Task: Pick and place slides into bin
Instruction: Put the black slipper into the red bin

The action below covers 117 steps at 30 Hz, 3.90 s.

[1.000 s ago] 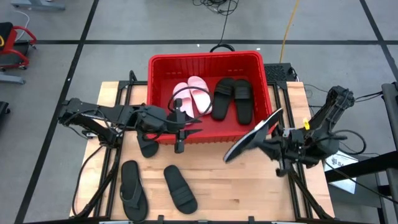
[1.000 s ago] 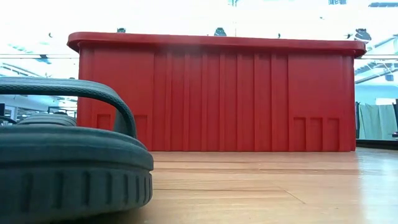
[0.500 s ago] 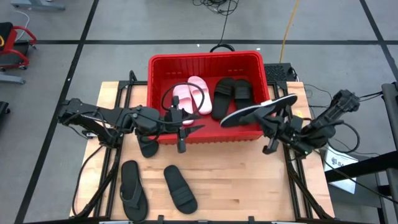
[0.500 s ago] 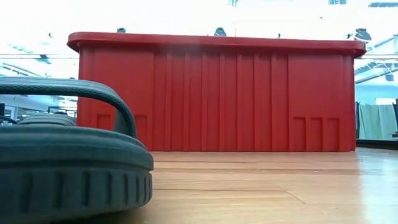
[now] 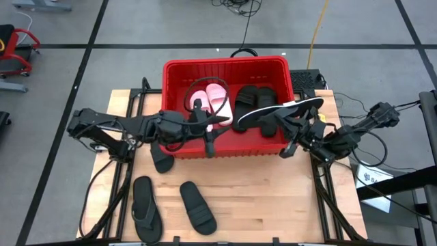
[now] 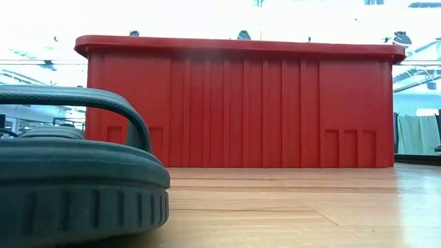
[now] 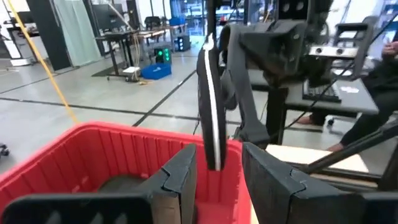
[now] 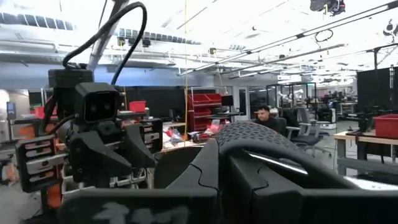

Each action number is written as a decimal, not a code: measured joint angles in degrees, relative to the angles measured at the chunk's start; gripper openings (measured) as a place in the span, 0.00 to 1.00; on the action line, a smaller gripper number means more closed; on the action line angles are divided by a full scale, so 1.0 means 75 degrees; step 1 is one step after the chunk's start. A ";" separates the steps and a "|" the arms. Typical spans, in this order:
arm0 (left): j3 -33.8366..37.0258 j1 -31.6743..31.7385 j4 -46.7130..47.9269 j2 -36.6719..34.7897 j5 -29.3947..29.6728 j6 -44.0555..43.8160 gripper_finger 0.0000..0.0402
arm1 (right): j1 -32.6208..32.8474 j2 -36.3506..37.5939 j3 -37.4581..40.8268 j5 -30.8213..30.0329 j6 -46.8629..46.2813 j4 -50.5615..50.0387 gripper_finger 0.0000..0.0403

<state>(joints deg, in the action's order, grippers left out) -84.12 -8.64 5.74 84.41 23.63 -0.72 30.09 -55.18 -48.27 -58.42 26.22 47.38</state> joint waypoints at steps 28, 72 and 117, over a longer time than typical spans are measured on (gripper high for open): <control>0.0012 0.0352 -0.1118 0.0700 -0.0549 -0.0314 0.32 | -0.0071 -0.0003 0.0000 -0.0011 -0.0006 -0.0071 0.00; 0.0015 0.0495 -0.1774 0.1034 -0.0502 0.0449 0.03 | -0.0068 -0.0003 0.0003 -0.0189 -0.0144 -0.0127 0.10; -0.3785 0.2602 0.9510 -0.0263 -0.2153 -0.0092 0.03 | 0.0302 0.0029 0.0373 -0.3214 -0.0564 -0.1613 0.46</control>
<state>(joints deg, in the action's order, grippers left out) -112.50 10.87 77.06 82.44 7.48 -1.40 32.36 -54.96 -45.47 -82.52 21.98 35.29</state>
